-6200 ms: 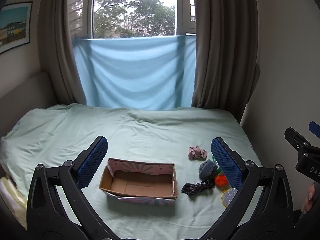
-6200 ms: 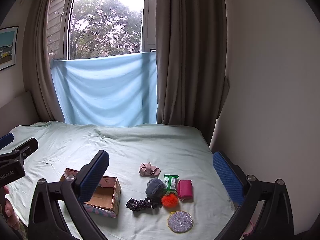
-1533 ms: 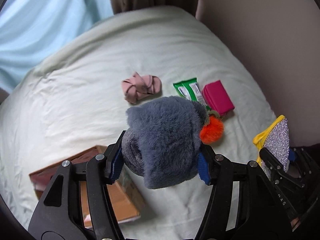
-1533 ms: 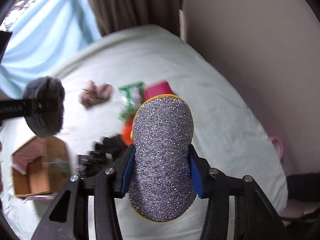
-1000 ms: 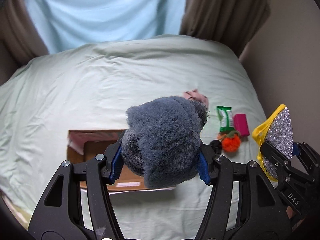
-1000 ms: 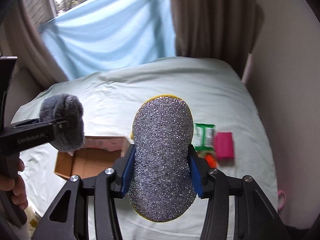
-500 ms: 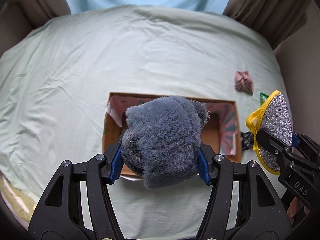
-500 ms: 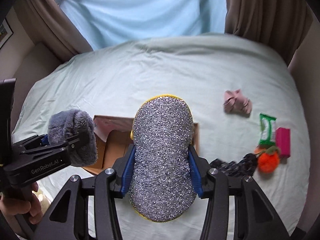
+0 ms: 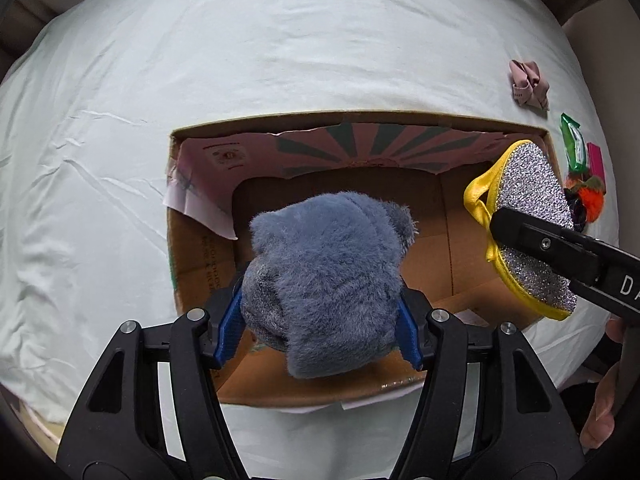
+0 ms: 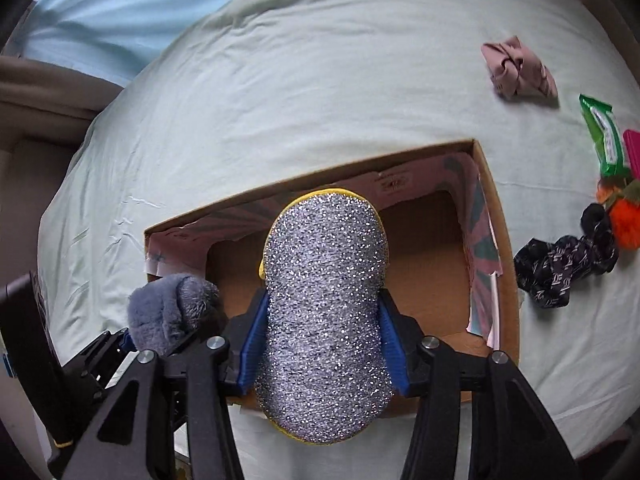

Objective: Organize soft objects
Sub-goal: 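Carry the sock with the left tool into the box while the right tool drops the pad there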

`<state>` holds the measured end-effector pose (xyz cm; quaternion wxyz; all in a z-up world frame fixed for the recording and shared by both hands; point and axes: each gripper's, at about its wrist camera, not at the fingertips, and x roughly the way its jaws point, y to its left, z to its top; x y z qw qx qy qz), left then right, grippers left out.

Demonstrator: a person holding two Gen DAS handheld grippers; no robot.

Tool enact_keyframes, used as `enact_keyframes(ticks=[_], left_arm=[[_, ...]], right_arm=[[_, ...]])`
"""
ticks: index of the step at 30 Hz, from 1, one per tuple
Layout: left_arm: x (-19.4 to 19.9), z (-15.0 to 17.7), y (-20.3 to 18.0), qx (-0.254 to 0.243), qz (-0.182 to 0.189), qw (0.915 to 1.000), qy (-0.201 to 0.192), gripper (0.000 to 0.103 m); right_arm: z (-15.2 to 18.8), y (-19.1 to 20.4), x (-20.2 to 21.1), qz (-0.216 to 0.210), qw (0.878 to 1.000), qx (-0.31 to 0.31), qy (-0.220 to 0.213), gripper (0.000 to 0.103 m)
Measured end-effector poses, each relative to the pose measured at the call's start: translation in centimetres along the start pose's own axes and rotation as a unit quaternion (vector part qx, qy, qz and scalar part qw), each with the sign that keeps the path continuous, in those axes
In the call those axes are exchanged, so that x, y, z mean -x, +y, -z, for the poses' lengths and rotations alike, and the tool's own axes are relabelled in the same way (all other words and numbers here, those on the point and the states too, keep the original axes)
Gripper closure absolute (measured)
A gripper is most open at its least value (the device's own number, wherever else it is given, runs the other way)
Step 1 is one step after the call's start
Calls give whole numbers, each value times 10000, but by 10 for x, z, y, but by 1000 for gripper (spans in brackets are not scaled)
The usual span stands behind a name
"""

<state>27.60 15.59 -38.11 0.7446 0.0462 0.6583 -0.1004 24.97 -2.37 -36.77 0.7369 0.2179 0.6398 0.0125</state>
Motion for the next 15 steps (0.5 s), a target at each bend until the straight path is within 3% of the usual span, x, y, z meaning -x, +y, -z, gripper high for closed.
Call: enact_keyframes(ticks=[3, 6, 8, 10, 15], left_arm=[[-9, -5, -2, -91, 2, 9999, 45, 43], [-16, -9, -6, -285, 91, 9995, 120, 28], [-18, -11, -6, -393, 50, 9991, 170, 16], [-17, -12, -8, -502, -168, 9985, 169, 2], [-17, -10, -7, -625, -266, 9975, 212, 2]], right_arm=[[-4, -3, -16, 28, 9998, -104, 169, 54], [-9, -4, -28, -15, 9994, -162, 299, 47], [-13, -2, -35, -49, 9992, -171, 351, 36], [-18, -1, -40, -17, 9991, -168, 401, 10], [-23, -11, -47, -20, 9984, -131, 552, 9]])
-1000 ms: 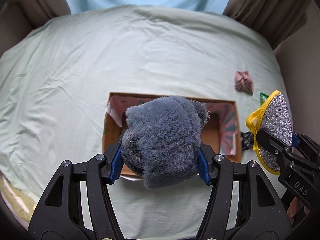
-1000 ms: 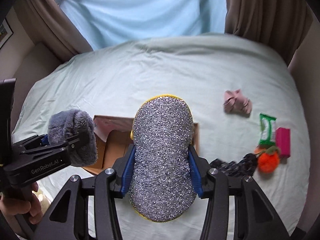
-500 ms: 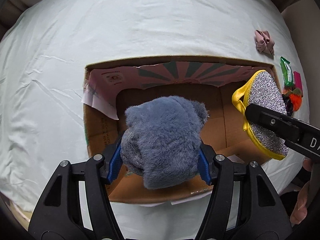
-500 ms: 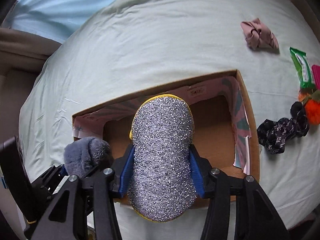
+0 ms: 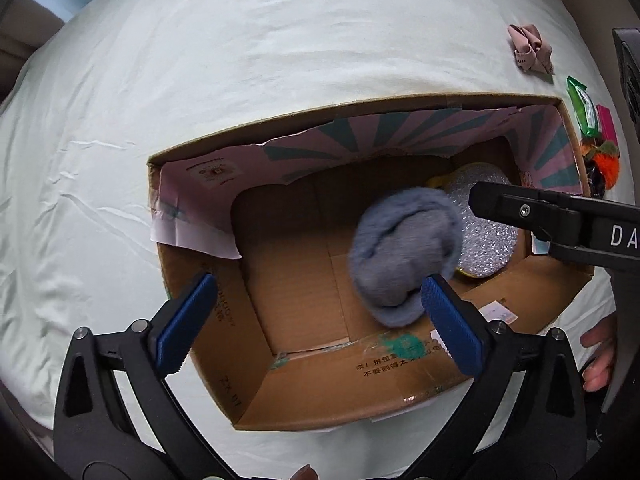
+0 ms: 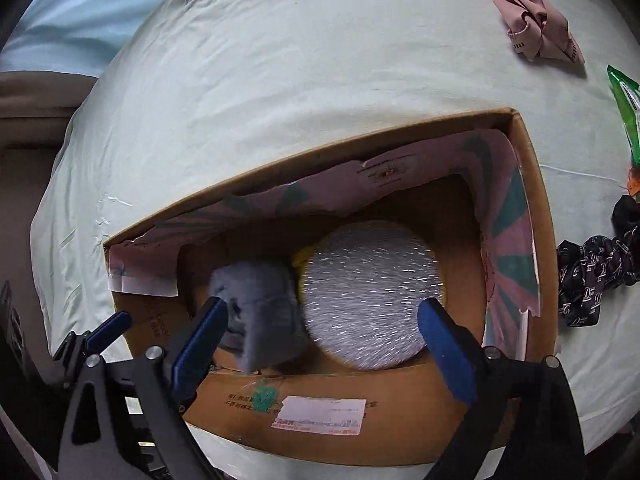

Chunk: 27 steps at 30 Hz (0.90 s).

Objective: Organize soft objects
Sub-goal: 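Carry the sock with the left tool into the box while the right tool drops the pad there, then withdraw both tools from the box toward the remaining items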

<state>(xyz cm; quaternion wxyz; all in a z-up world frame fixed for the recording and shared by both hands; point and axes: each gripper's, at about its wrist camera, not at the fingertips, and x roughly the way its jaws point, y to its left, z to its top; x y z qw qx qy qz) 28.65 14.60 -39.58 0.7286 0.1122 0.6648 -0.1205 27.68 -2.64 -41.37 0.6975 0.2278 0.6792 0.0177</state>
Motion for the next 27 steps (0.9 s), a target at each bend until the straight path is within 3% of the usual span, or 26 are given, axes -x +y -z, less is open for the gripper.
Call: enact_keyframes(ticks=[10, 21, 27], left_arm=[[19, 15, -1, -18, 12, 9999, -159, 2], [74, 49, 3, 154, 5, 9977, -660, 2], [120, 79, 6, 337, 93, 9937, -1061, 2]], right_arm=[[11, -1, 21, 110, 9989, 292, -357, 8], [42, 5, 67, 233, 9957, 428, -788, 8], [72, 27, 116, 457, 9857, 834, -1394, 8]])
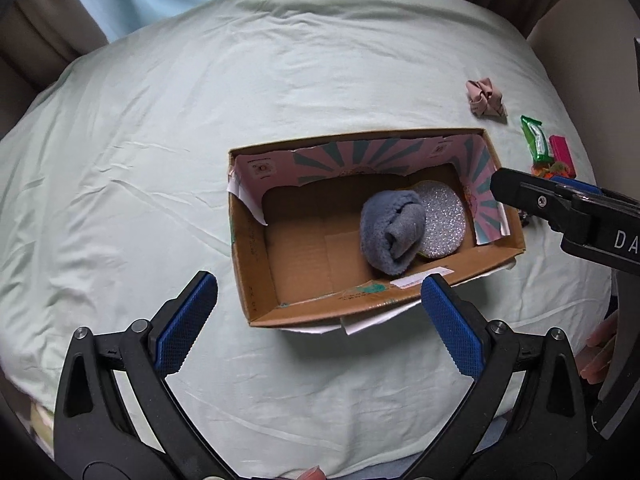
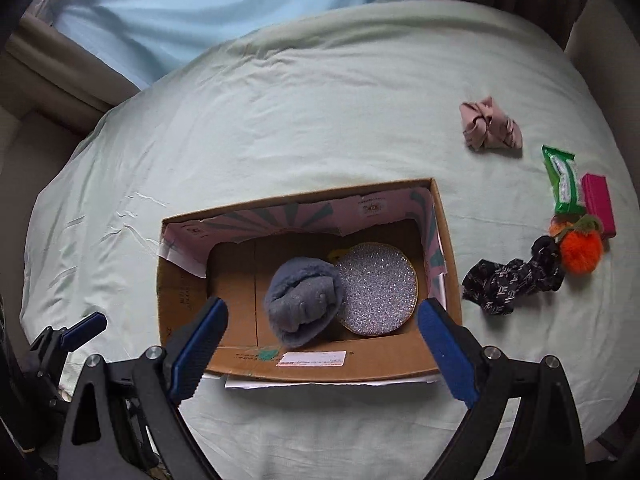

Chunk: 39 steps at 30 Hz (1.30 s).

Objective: Organize soft objects
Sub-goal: 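Withdraw both tools from the box toward the remaining items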

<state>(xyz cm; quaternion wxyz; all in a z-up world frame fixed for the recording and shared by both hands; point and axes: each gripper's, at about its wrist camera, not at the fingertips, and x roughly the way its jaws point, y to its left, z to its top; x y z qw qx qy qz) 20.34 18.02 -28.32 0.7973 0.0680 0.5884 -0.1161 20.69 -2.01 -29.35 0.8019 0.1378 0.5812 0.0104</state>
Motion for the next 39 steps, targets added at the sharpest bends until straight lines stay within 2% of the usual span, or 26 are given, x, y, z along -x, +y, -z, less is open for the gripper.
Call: enact_keyframes(ticks=[3, 4, 5, 10, 13, 19, 26, 31, 35, 39], left_arm=[[27, 11, -3, 53, 15, 9998, -187, 2], [37, 15, -4, 65, 28, 9996, -256, 2], [45, 18, -3, 71, 46, 9995, -316, 2], [85, 27, -4, 146, 127, 9975, -675, 2], [101, 29, -7, 218, 181, 9962, -818, 2], [125, 34, -29, 240, 412, 9935, -1038, 2], [140, 38, -81, -65, 591, 9900, -1278, 2], [146, 38, -124, -96, 527, 9881, -1439, 2], [146, 37, -163, 93, 430, 9877, -1503, 2], [136, 33, -207, 198, 381, 9866, -1575, 2]], right_arm=[[7, 12, 31, -10, 9992, 172, -372, 7], [11, 14, 44, -6, 9984, 233, -507, 1], [13, 17, 53, 19, 9978, 289, -603, 1], [31, 24, 98, 217, 9927, 530, -1059, 1], [43, 19, 124, 402, 9874, 611, -1401, 1], [66, -13, 170, 516, 9764, 465, -2045, 1], [81, -68, 208, 1108, 9725, 169, -2042, 0], [86, -109, 227, 1214, 9673, 165, -2219, 0], [84, -145, 230, 1077, 9686, 273, -2226, 0], [79, -186, 231, 724, 9732, 236, -2170, 0]])
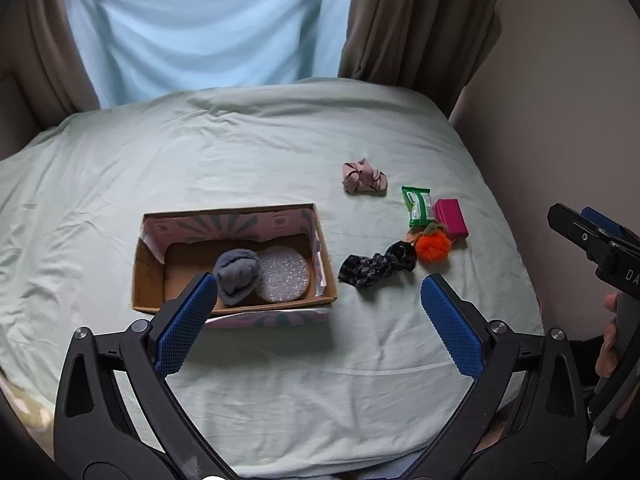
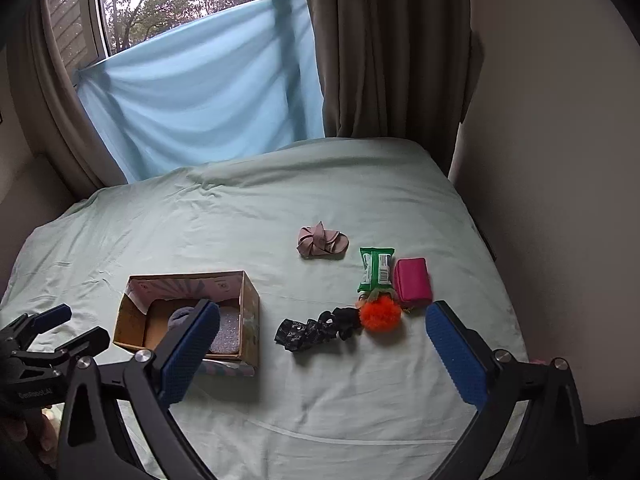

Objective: Organize soft objects
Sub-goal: 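Withdraw both tools from the box toward the remaining items, then grasp the black patterned scrunchie with the left tool while the right tool grasps the orange pompom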

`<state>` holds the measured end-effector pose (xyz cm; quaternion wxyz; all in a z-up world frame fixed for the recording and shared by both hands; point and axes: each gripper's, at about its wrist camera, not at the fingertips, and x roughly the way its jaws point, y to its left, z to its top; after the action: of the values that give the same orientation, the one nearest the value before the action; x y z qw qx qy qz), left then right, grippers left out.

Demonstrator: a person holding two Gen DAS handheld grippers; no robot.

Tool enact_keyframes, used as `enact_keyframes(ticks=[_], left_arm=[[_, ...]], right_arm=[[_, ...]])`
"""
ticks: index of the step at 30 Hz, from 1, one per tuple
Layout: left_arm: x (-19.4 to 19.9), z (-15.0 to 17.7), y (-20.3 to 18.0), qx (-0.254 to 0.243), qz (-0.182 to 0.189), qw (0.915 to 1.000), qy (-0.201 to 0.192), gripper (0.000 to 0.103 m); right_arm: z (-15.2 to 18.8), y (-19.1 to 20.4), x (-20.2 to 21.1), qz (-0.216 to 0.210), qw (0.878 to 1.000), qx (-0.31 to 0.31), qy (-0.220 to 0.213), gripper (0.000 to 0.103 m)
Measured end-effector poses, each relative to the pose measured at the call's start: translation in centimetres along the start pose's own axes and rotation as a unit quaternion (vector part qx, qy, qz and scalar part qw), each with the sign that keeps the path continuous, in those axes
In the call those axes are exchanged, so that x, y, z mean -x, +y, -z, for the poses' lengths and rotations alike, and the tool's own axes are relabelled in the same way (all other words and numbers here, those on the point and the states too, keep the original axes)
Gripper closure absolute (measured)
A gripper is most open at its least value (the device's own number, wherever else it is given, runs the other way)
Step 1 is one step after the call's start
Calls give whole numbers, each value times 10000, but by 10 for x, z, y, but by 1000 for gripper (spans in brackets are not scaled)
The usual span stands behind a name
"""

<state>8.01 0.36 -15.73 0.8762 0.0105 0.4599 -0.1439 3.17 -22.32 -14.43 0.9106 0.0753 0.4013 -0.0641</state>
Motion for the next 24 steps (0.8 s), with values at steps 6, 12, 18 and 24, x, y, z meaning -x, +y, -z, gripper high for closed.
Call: enact_keyframes(ticks=[6, 12, 18, 24], left_arm=[[-35, 8, -56, 153, -261, 9995, 66, 2], [-78, 24, -95, -22, -699, 9973, 204, 2], [-132, 31, -118, -660, -957, 9915, 580, 2], [-194, 30, -131, -1145, -938, 9851, 872, 2]], right_arm=[[-2, -48, -29, -175, 9991, 284, 255, 0], [0, -80, -78, -521, 9963, 479, 493, 0], [6, -98, -128, -609, 9939, 443, 809, 0], [13, -112, -174, -516, 9922, 348, 1084, 0]])
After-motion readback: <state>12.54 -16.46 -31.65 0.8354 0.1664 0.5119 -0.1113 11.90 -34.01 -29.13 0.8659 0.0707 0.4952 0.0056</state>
